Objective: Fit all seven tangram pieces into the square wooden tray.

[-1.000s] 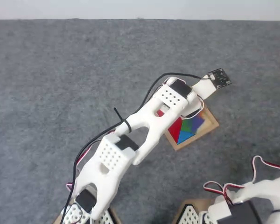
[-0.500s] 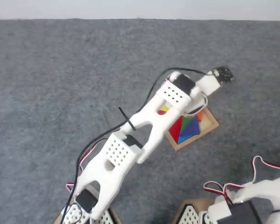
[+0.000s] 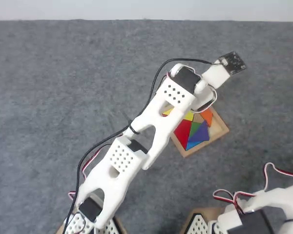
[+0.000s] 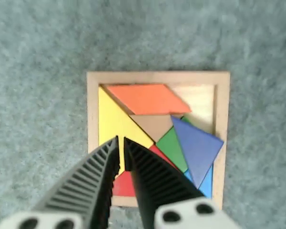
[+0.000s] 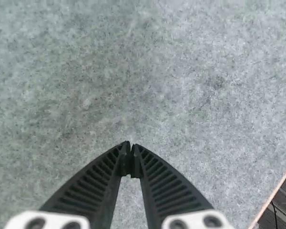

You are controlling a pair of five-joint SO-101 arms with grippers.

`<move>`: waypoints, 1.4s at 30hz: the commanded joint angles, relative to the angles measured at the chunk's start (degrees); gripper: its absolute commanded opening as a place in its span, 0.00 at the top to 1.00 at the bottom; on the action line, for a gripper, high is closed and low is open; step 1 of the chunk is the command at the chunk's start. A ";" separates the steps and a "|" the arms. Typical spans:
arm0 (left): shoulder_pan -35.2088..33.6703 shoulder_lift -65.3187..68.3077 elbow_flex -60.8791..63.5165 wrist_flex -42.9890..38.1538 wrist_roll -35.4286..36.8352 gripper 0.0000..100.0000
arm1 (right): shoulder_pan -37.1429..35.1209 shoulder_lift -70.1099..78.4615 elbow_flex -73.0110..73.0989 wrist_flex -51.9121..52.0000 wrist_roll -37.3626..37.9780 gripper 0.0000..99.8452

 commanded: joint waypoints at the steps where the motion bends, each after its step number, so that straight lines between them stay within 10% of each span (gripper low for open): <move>1: -0.70 -7.47 -3.74 2.64 5.01 0.99 | -2.77 -2.15 -0.35 -0.75 0.62 0.99; 8: -4.31 -31.91 22.81 2.55 12.66 0.98 | -4.62 -2.15 0.18 1.98 3.96 0.99; 18: -6.51 -58.90 62.55 0.00 -5.27 0.98 | -7.87 -2.68 5.27 1.54 3.87 0.99; 25: 2.29 -59.16 90.95 -34.20 3.52 0.88 | -7.87 -2.68 5.36 1.45 3.87 0.99; 31: 6.86 -55.38 91.56 -46.68 5.10 0.87 | -7.87 -2.68 5.36 1.45 3.87 0.99; 42: 6.95 -38.33 80.22 -44.84 4.84 0.84 | -7.87 -2.68 5.54 1.45 3.87 0.99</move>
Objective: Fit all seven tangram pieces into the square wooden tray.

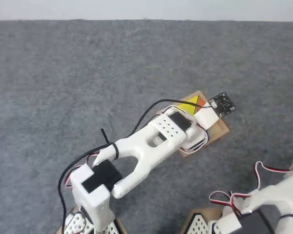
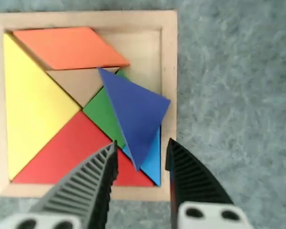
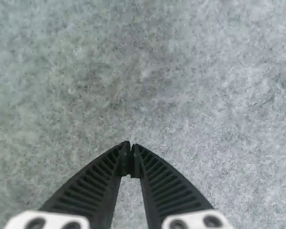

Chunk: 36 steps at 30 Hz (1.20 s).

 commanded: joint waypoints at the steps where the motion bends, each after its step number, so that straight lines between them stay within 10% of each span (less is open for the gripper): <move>1: 0.18 0.70 -4.44 -0.09 0.53 0.84 | -0.57 -2.42 -0.26 -0.22 0.53 0.99; 36: 2.46 20.92 -29.41 6.59 -0.97 0.84 | -0.57 -2.42 -0.62 -0.22 0.53 0.99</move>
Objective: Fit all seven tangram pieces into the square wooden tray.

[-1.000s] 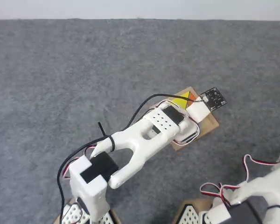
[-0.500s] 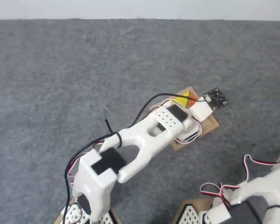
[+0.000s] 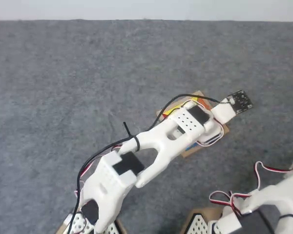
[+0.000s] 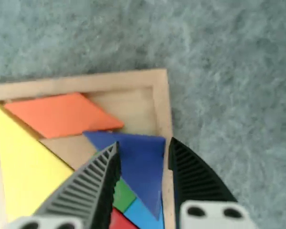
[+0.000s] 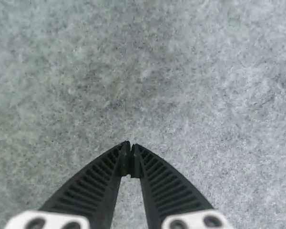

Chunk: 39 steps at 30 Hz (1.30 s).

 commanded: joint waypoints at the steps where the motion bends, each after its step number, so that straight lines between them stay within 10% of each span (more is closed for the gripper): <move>1: 0.18 2.81 -6.37 1.85 -0.53 0.84 | -0.57 -2.42 -0.62 -0.22 0.53 0.99; 23: -0.26 17.85 -43.47 23.74 -0.70 0.87 | -0.66 -2.42 -0.62 -0.22 0.53 0.99; 39: -2.81 3.69 -46.73 36.57 2.11 0.89 | -3.56 -2.42 -0.62 0.13 0.88 0.99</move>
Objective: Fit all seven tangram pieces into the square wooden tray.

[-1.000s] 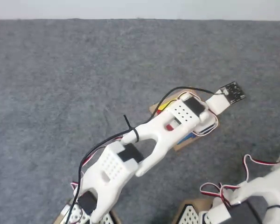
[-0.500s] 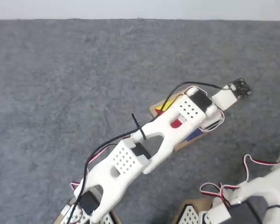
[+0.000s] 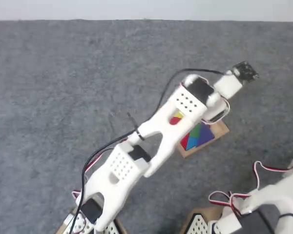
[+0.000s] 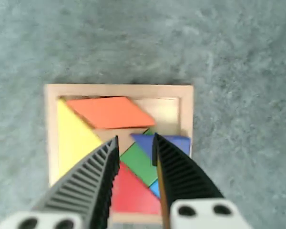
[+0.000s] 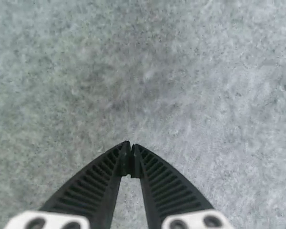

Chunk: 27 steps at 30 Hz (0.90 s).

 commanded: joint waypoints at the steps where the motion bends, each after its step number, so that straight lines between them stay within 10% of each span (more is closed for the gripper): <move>1: 1.23 -12.75 -0.40 6.68 0.70 0.89 | -2.59 -2.42 -0.62 0.22 0.88 0.99; 9: 3.52 -34.64 22.90 5.36 1.76 0.89 | -2.68 -2.42 -0.62 0.31 0.97 0.99; 17: 0.09 -47.30 74.15 -29.71 -0.18 0.85 | -2.86 -2.33 -0.26 0.40 0.97 0.99; 27: -0.35 -33.41 70.64 -34.73 -1.76 0.84 | -2.59 -2.33 -0.26 0.48 0.97 0.99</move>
